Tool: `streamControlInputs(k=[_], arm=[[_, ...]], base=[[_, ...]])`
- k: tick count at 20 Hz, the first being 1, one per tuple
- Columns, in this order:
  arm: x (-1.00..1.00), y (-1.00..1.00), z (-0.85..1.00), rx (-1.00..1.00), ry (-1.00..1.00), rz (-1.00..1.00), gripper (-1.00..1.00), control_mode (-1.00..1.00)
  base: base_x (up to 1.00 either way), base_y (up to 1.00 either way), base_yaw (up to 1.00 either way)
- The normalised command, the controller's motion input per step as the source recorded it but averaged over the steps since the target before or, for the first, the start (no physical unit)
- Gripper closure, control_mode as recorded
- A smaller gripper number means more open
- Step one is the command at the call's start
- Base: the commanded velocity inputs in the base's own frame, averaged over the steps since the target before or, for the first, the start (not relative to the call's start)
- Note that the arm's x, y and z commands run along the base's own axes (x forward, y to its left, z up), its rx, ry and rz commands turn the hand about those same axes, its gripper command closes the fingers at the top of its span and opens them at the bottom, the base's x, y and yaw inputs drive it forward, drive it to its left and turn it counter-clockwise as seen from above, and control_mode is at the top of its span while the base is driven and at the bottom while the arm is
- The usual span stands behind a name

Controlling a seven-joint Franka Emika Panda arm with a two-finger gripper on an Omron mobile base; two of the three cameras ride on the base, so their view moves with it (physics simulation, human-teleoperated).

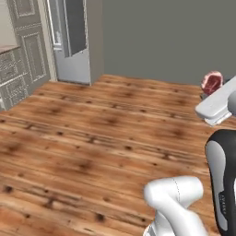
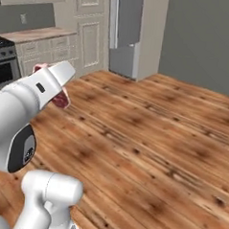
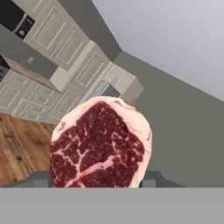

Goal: Transport the steak and garlic to the fridge. Place the steak on the rack containing meat and place the garlic on the rack containing the vegetable, ensuring meats and vegetables are on different racks.

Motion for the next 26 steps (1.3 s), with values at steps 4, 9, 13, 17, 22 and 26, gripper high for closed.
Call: streamControlInputs(k=[4, 9, 13, 17, 22, 26], arm=[[0.0, 0.0, 0.0, 0.0, 0.0, 0.0, 1.0, 1.0], [0.0, 0.0, 0.0, 0.0, 0.0, 0.0, 1.0, 1.0], [0.0, 0.0, 0.0, 0.0, 0.0, 0.0, 1.0, 1.0], [0.0, 0.0, 0.0, 0.0, 0.0, 0.0, 1.0, 1.0], [0.0, 0.0, 0.0, 0.0, 0.0, 0.0, 1.0, 1.0], [0.0, 0.0, 0.0, 0.0, 0.0, 0.0, 1.0, 1.0]], base=[[1.0, 0.04, 0.34], [1.0, 0.47, 0.17], [1.0, 0.69, 0.08], [1.0, 0.62, 0.17], [1.0, 0.59, 0.19], [1.0, 0.45, 0.04]])
